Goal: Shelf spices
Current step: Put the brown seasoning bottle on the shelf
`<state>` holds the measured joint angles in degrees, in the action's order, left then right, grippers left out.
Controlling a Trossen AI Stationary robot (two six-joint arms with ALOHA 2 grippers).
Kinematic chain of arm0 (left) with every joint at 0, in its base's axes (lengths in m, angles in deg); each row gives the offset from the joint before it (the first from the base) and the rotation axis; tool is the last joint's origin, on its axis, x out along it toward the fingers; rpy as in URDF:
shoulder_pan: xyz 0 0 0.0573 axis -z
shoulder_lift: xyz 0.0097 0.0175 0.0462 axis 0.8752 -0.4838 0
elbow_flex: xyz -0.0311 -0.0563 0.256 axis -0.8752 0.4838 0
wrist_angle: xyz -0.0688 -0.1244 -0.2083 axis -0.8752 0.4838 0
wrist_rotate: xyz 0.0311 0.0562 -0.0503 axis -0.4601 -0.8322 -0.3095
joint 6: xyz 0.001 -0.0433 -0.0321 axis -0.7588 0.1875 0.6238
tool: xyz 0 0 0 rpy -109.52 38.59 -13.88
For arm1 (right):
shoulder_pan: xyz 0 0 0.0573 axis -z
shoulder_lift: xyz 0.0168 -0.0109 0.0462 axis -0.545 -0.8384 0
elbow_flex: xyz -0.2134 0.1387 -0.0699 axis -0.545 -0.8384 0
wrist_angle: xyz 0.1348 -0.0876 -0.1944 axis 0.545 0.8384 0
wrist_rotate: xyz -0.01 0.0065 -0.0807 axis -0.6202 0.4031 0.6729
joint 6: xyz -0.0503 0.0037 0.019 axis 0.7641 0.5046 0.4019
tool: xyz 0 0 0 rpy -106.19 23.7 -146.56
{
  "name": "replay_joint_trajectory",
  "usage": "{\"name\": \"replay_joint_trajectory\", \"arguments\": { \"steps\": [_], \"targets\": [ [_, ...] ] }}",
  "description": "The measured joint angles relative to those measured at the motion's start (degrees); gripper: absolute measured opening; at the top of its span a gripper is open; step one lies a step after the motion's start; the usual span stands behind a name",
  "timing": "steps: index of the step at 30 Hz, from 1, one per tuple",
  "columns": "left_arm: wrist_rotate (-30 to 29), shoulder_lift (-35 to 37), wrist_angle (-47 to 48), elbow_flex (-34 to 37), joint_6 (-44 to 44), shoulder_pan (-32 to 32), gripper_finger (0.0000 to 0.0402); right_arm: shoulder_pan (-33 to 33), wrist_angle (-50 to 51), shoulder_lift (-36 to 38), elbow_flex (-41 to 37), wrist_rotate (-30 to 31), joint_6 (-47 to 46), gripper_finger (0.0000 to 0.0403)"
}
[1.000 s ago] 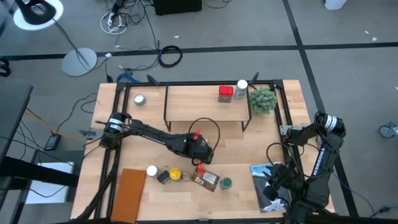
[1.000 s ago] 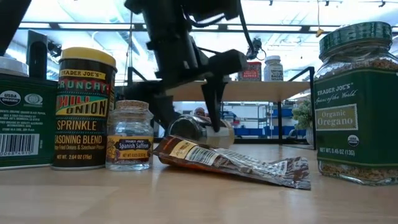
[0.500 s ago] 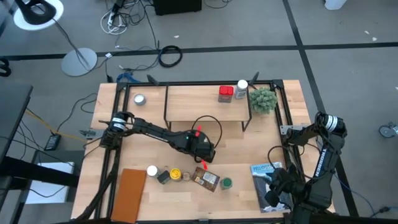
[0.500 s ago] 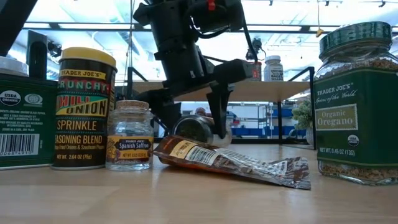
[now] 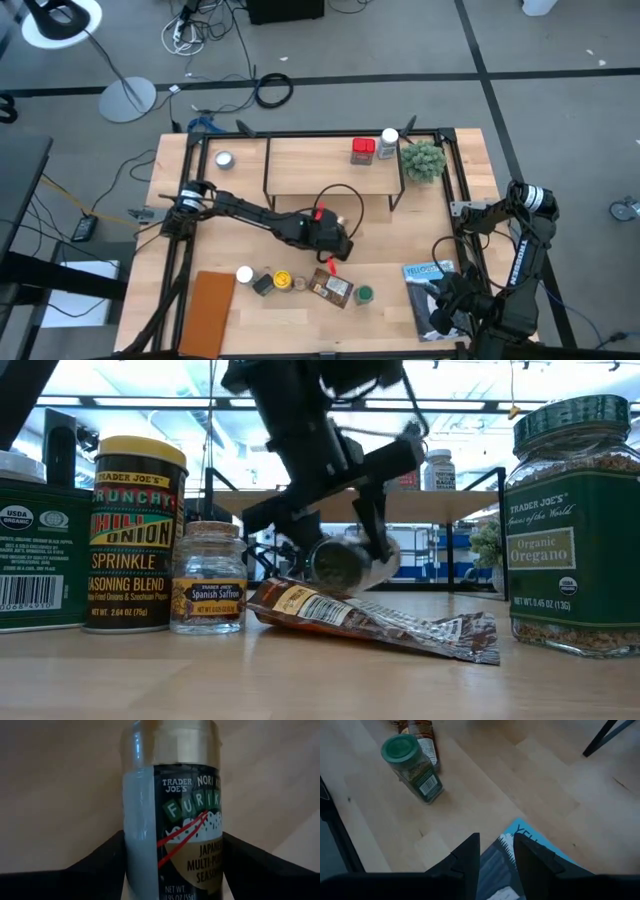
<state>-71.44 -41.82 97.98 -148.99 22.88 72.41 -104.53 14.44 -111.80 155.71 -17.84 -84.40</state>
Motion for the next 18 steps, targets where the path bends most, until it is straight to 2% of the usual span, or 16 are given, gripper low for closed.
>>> {"name": "replay_joint_trajectory", "arguments": {
  "steps": [7,11,14,18],
  "targets": [
    [-8.9,0.0,-8.2,-4.9,-7.5,4.1,0.0260,0.0,-0.2,0.0,0.0,0.0,0.0,0.0118],
    [-16.2,0.0,-7.8,-9.6,-14.0,5.8,0.0260,0.0,-0.2,0.0,0.0,0.1,1.6,0.0118],
    [-25.2,0.0,-8.4,-13.5,-20.9,6.5,0.0260,0.0,0.0,0.0,0.0,0.2,1.7,0.0118],
    [-42.7,0.0,-8.6,-15.4,-31.9,6.8,0.0260,0.0,0.0,0.0,0.0,0.2,3.0,0.0118]
  ]
}}
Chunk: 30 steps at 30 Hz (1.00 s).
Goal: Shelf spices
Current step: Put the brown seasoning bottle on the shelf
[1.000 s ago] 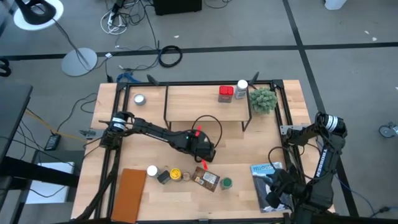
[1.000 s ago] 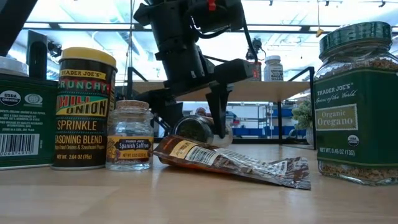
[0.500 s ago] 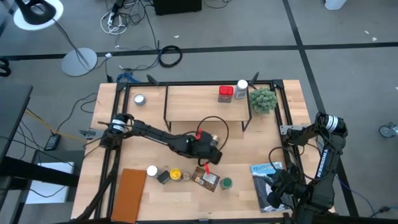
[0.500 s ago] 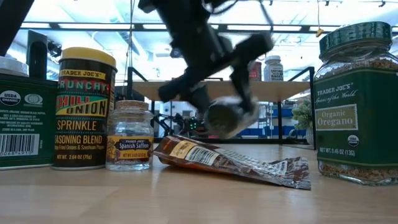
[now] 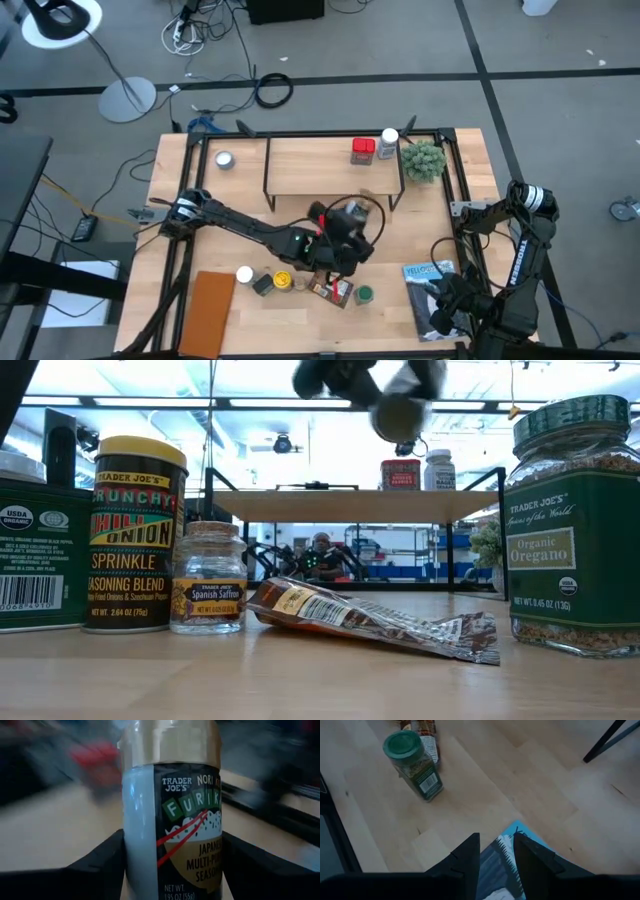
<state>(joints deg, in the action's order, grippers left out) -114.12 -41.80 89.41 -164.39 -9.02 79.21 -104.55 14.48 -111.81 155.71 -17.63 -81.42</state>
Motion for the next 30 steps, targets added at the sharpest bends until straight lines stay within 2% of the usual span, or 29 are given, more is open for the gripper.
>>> {"name": "replay_joint_trajectory", "arguments": {
  "steps": [2,4,9,13,19,30],
  "targets": [
    [-8.1,0.0,0.7,0.0,-2.7,-0.7,0.0260,0.0,0.0,0.0,0.0,0.0,0.2,0.0118],
    [-12.3,0.0,0.7,0.8,-3.6,-2.0,0.0260,0.0,0.0,0.0,0.0,0.1,0.3,0.0118],
    [-13.0,0.0,-2.0,5.6,-2.0,-5.6,0.0260,0.0,0.0,0.0,0.0,0.1,1.2,0.0118],
    [-15.9,0.0,-7.1,9.9,-2.1,-7.5,0.0260,0.0,0.1,0.0,0.0,0.1,1.3,0.0118],
    [-15.9,0.0,-7.2,13.5,-2.4,-8.7,0.0260,0.0,0.2,0.0,0.0,0.5,1.7,0.0118],
    [-11.0,4.8,-7.2,14.5,-15.1,-12.4,0.0260,0.5,0.4,0.0,0.0,3.1,1.7,0.0118]
  ]
}}
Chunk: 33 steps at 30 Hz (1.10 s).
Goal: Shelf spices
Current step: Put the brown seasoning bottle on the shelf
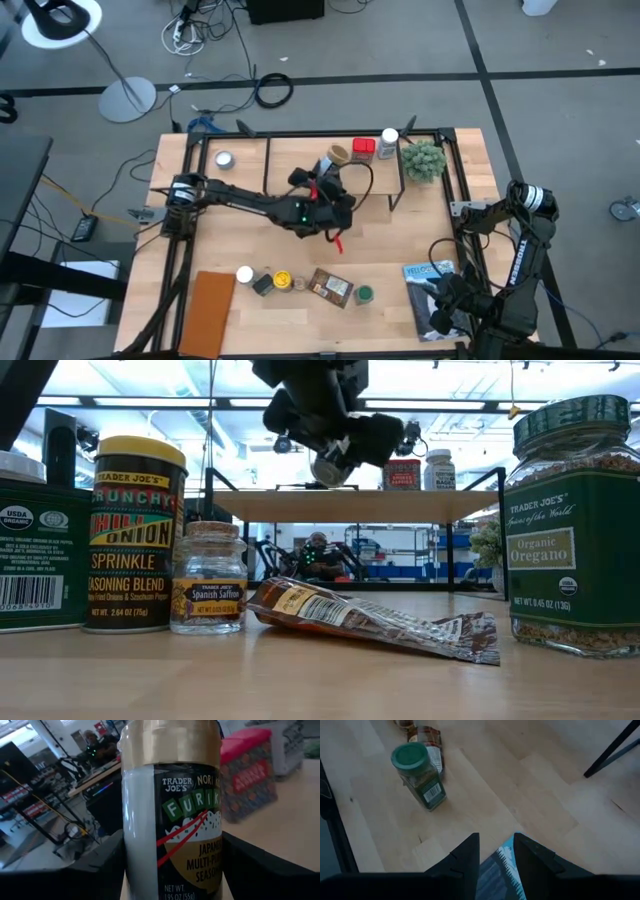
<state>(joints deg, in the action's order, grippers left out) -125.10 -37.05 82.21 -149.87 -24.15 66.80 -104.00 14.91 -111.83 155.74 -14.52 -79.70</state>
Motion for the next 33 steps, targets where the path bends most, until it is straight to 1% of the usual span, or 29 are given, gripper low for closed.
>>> {"name": "replay_joint_trajectory", "arguments": {
  "steps": [5,13,19,23,26,28,31,33],
  "targets": [
    [2.3,3.8,-1.2,0.0,-4.2,-0.5,0.0260,0.3,0.1,0.0,0.0,0.0,0.0,0.0118],
    [9.3,9.3,-11.2,0.0,-18.8,-0.5,0.0260,0.2,0.2,0.0,0.0,-0.1,0.0,0.0118],
    [14.6,16.8,-19.7,0.0,-28.6,-0.5,0.0263,0.2,0.2,0.0,0.0,-0.3,0.0,0.0118],
    [16.0,22.1,-21.2,0.0,-30.6,-0.4,0.0270,0.2,0.2,0.0,0.0,-0.3,0.0,0.0118],
    [17.1,25.2,-25.8,4.6,-30.6,-0.2,0.0262,0.2,0.2,0.0,0.0,-0.2,0.0,0.0118],
    [17.4,26.6,-31.5,10.3,-30.3,0.5,0.0262,0.2,0.2,0.0,0.0,-0.2,0.0,0.0118],
    [17.8,27.5,-45.2,21.2,-30.2,2.2,0.0262,0.2,0.2,0.0,0.0,-0.2,0.0,0.0118],
    [18.1,27.4,-57.1,28.5,-30.1,3.6,0.0262,0.2,0.2,0.0,0.0,-0.2,0.0,0.0118]
  ]
}}
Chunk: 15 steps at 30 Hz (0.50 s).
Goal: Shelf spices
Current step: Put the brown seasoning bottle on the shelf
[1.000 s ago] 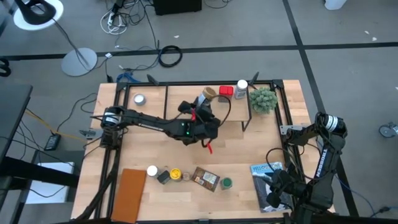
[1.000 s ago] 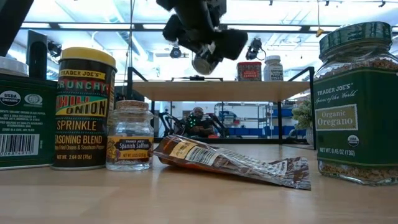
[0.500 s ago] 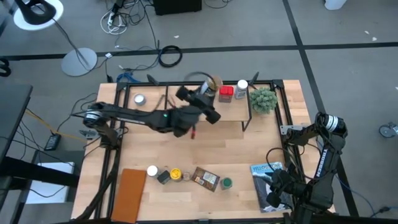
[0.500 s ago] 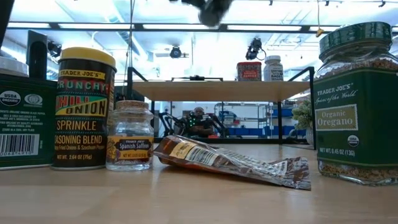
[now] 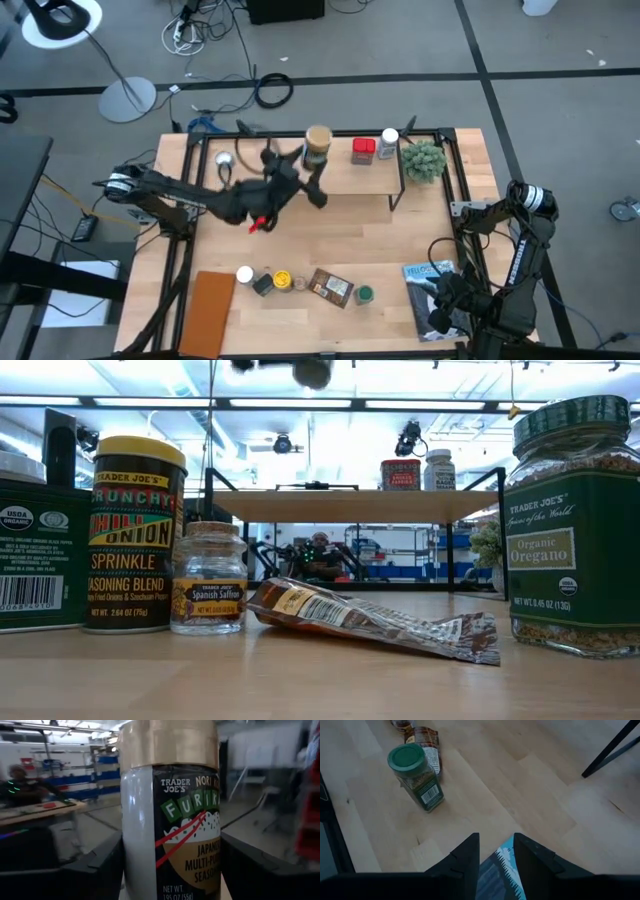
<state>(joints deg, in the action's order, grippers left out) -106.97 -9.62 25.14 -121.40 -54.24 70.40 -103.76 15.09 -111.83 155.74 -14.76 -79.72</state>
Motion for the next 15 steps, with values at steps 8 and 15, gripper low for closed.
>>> {"name": "replay_joint_trajectory", "arguments": {
  "steps": [8,15],
  "targets": [
    [-0.5,-9.0,-33.8,15.6,0.1,1.5,0.0262,0.0,0.0,0.0,0.0,0.0,0.0,0.0118],
    [2.5,-21.0,-40.4,10.3,-3.0,-2.4,0.0262,0.0,0.2,0.0,0.0,0.0,-0.5,0.0118]
  ]
}}
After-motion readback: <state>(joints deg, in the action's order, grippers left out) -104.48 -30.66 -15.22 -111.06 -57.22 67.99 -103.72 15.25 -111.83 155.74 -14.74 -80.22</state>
